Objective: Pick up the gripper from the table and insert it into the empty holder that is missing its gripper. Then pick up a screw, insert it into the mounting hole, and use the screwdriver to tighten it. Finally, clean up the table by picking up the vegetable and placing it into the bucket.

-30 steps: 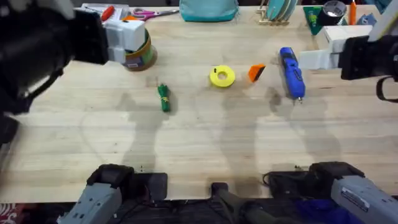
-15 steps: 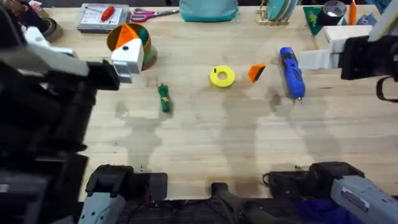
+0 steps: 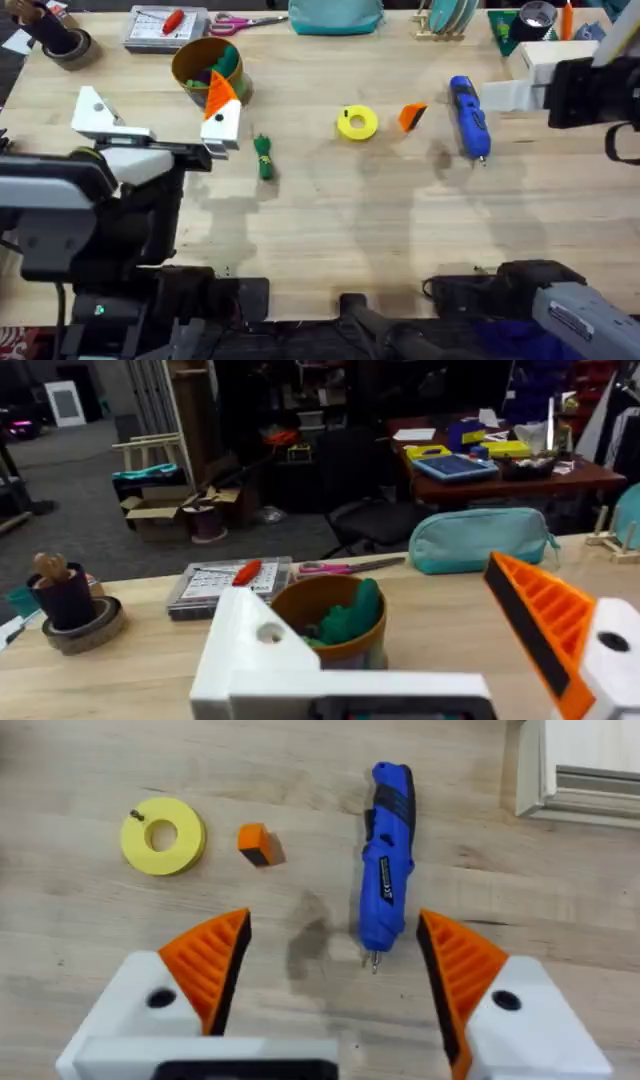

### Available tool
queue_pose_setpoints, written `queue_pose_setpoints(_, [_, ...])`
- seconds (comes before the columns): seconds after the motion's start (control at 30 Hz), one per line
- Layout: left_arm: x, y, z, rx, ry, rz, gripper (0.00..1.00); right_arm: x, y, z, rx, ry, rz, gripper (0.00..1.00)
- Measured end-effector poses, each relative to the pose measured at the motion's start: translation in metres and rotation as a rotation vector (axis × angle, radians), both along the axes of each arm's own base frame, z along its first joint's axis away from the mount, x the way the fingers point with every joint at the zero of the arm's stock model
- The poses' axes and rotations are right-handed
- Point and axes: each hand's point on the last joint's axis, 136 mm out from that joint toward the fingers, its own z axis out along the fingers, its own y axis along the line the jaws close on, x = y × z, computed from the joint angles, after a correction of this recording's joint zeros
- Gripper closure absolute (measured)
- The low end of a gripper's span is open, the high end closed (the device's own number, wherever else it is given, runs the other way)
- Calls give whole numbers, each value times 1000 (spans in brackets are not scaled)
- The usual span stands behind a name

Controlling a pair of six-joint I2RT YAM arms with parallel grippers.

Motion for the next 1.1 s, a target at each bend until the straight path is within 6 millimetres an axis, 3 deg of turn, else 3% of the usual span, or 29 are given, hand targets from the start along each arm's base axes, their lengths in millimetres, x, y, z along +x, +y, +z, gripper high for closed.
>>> queue_pose_setpoints(0.27, [-3,-17,-26,11,10,-99,15,0,0,0,0,0,0,5])
queue_pose_setpoints(0.6, [-13,-58,-52,35,41,-346,15,0,0,0,0,0,0,5])
queue_pose_setpoints(0.87, [-37,-98,-71,40,111,-615,15,0,0,0,0,0,0,5])
queue_pose_setpoints(1.1, [-67,-126,-76,44,132,-857,15,0,0,0,0,0,0,5])
